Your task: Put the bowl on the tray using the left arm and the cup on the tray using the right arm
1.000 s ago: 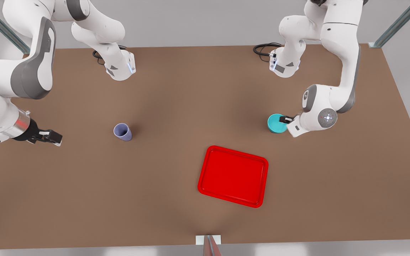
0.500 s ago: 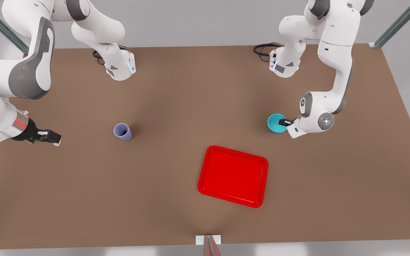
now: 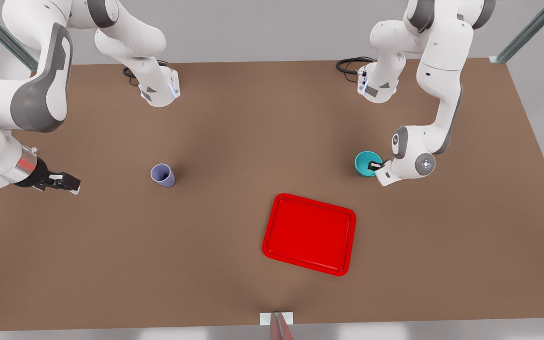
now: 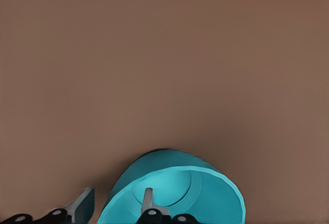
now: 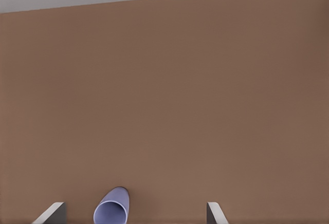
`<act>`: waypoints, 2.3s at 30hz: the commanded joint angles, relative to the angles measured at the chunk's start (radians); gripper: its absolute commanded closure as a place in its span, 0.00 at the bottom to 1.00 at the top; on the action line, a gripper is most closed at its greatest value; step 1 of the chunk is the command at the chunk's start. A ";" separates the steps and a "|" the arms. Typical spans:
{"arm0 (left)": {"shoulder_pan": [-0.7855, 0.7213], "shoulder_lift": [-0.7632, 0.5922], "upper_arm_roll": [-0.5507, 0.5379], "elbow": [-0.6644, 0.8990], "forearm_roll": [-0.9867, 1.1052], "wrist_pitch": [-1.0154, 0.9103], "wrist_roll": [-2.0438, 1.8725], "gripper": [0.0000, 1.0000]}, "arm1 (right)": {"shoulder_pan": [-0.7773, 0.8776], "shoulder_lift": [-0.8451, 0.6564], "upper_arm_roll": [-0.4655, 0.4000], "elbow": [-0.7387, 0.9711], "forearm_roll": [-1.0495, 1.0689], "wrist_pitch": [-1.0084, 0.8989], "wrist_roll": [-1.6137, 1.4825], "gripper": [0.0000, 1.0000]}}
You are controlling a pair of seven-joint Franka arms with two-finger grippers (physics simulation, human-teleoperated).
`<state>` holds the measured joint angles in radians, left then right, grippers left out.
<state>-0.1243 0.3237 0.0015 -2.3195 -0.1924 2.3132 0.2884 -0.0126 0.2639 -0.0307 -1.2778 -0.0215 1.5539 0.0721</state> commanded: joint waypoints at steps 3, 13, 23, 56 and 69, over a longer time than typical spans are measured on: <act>0.000 0.000 0.000 0.002 -0.002 -0.006 -0.002 0.78 | -0.004 0.001 -0.003 0.000 0.023 0.012 -0.005 0.00; 0.000 -0.003 0.000 0.055 -0.027 -0.061 -0.003 0.79 | -0.003 0.001 -0.005 0.000 0.021 0.011 -0.003 0.00; -0.115 0.322 0.000 0.767 -0.101 -0.341 -0.322 0.79 | 0.000 0.003 -0.005 0.000 0.021 0.012 -0.003 0.00; -0.133 -0.071 0.121 0.879 0.182 -0.907 -0.281 0.00 | -0.003 0.005 -0.006 0.000 0.021 0.009 -0.002 0.00; -0.137 -0.074 0.109 0.885 0.168 -0.934 -0.290 0.00 | -0.007 -0.115 0.066 -0.644 0.015 0.413 -0.008 0.00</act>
<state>-0.2614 0.2510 0.1102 -1.4343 -0.0241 1.3791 -0.0015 -0.0189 0.1644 0.0354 -1.9199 -0.0076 1.9807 0.0644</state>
